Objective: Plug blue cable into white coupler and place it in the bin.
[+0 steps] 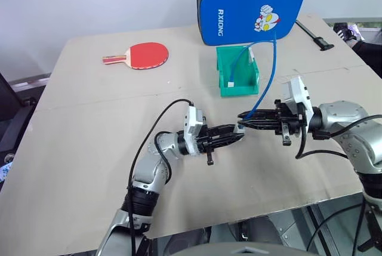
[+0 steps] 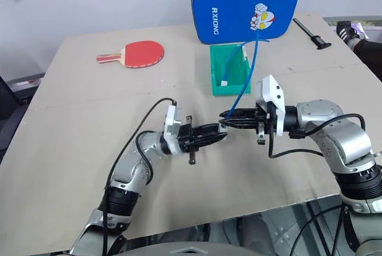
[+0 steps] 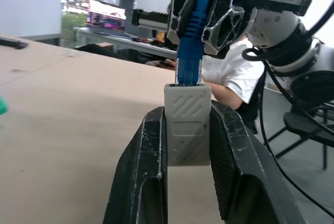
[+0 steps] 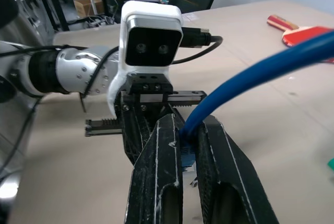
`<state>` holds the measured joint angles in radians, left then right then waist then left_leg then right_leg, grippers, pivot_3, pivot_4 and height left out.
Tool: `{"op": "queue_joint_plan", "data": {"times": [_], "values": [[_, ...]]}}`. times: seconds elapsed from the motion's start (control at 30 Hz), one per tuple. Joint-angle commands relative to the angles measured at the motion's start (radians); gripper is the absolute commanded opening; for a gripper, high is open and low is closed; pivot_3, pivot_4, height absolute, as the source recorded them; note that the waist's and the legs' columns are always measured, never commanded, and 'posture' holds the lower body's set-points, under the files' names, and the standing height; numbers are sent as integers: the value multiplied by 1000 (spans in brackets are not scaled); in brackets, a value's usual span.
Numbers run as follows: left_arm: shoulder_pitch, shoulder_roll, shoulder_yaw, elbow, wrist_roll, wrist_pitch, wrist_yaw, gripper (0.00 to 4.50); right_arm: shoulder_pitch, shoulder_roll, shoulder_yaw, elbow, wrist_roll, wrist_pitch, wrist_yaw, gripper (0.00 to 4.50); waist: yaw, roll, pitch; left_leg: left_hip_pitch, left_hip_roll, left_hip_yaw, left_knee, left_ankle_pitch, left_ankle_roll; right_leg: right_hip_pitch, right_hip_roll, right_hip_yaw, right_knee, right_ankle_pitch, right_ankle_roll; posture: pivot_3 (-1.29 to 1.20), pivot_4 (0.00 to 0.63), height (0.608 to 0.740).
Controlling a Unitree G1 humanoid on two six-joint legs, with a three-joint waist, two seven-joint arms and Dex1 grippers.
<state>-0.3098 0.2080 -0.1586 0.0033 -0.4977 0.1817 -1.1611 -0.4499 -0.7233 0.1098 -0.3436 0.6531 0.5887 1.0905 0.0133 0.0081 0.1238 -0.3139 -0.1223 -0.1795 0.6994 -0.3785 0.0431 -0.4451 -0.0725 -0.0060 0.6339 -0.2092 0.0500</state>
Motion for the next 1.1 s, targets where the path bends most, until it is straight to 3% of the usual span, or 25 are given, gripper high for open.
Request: {"op": "queue_joint_plan", "data": {"times": [0.03, 0.23, 0.37, 0.57, 0.8, 0.87, 1.1], "values": [[-189, -90, 135, -272, -197, -103, 75, 493, 124, -1, 318, -13, -100, 81, 95, 0, 0, 0, 0, 0, 0, 0, 0, 0, 0, 0, 0, 0, 0, 0, 0, 0, 150, 740], [-134, -79, 133, -316, -209, -117, 52, 493, 143, 42, 243, -64, 142, 276, 78, 0, 1, -1, 0, 0, 0, 0, 0, 0, 0, 0, 0, 0, 1, 0, 0, 0, 150, 740], [-139, -82, 141, -309, -212, -113, 43, 493, 141, -7, 302, -51, 28, 186, 90, 0, 1, -1, 0, 0, 0, 0, 0, 0, 0, 0, 0, 0, 1, 0, 0, 0, 150, 740], [-139, -80, 157, -290, -233, -74, 63, 493, 133, 34, 270, -39, 16, 149, 60, 0, 1, -1, 0, 0, 0, -1, 0, 0, 0, 0, 0, -1, 1, 0, 0, 0, 150, 740], [-99, -51, 172, -305, -231, -60, 34, 3778, 105, 50, 194, -12, 24, 122, 76, 0, 1, -3, 0, 0, 0, -1, 0, 0, 0, -1, 0, -1, 2, 0, 0, 0, 150, 740], [-87, -41, 180, -310, -228, -57, 31, 4479, 98, 46, 166, -13, 41, 129, 81, 0, 1, -4, 0, 0, 0, -1, 0, 0, 0, -1, 0, -1, 2, 0, 0, 0, 150, 740], [28, 96, 215, -363, -181, 18, 52, 4479, 27, 74, 75, 64, 24, 76, 10, 0, -1, -4, 0, 1, 0, -1, 0, 0, 0, -1, 1, 0, 2, 0, 0, 0, 150, 740]]}}
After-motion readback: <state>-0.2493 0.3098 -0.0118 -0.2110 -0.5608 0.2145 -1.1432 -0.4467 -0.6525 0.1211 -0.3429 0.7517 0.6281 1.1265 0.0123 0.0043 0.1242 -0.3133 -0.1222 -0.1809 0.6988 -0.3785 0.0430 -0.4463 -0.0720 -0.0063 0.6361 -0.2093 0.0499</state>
